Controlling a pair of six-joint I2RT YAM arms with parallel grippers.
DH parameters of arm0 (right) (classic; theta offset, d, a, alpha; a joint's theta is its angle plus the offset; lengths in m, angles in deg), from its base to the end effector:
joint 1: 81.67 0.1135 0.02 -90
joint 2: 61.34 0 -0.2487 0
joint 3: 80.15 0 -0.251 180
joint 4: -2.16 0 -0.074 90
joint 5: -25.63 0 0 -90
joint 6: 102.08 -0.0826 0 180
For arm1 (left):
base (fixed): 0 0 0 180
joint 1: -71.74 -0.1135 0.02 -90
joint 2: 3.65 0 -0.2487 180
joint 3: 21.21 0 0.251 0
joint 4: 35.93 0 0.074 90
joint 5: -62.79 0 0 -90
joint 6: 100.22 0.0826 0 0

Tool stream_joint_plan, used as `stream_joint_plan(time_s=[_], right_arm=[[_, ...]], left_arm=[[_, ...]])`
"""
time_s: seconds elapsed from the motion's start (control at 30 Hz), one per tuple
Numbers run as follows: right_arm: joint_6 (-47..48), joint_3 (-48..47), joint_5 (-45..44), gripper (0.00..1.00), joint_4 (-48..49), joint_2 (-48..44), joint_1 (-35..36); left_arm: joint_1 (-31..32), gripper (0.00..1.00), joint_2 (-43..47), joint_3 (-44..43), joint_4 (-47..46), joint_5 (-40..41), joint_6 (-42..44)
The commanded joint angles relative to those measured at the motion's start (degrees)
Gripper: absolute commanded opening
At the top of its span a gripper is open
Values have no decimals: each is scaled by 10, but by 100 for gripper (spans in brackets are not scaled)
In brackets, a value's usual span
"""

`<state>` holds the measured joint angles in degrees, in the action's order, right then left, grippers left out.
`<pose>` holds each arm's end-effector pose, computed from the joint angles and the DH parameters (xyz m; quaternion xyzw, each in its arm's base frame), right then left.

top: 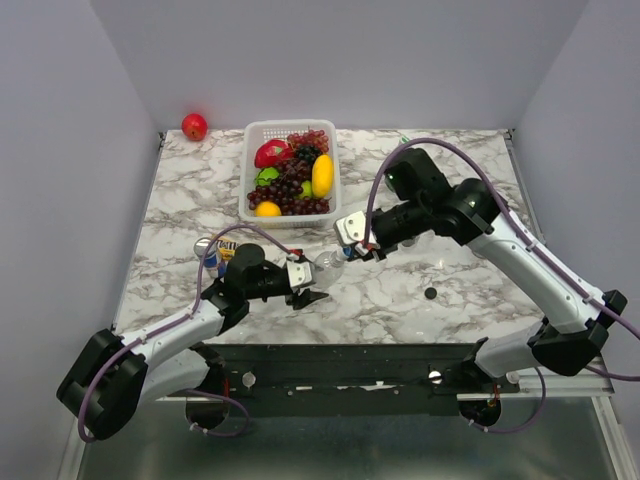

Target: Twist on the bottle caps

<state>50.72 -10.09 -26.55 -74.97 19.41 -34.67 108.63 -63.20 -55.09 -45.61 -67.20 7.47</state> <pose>0.1624 0.2484 0.3780 -0.7893 0.4126 0.2530 0.3778 0.1698 -0.1938 0.1813 0.5270 0.5726 -0.3636 0.5121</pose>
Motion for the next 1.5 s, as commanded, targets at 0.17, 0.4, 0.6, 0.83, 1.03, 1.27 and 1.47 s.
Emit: stream_joint_plan(time_s=[0.17,0.4,0.6,0.83,1.03,1.27,1.47], right_arm=[[42,-20,-30,25,-19,13,22],[57,-31,-39,25,-47,25,25],[57,-30,-54,25,-55,31,27],[4,-7,-73,25,-12,34,27],[-55,18,-83,25,44,27,27],[-122,8,-113,24,57,46,27],[-341,-87,-213,0,54,139,24]], left_arm=[[4,0,-2,-34,32,4,54],[4,0,0,-39,29,10,59],[3,0,1,-46,26,15,66],[4,0,4,-60,32,27,69],[4,0,2,-53,6,29,56],[3,0,12,-35,-65,74,21],[4,0,9,-31,-129,155,-7]])
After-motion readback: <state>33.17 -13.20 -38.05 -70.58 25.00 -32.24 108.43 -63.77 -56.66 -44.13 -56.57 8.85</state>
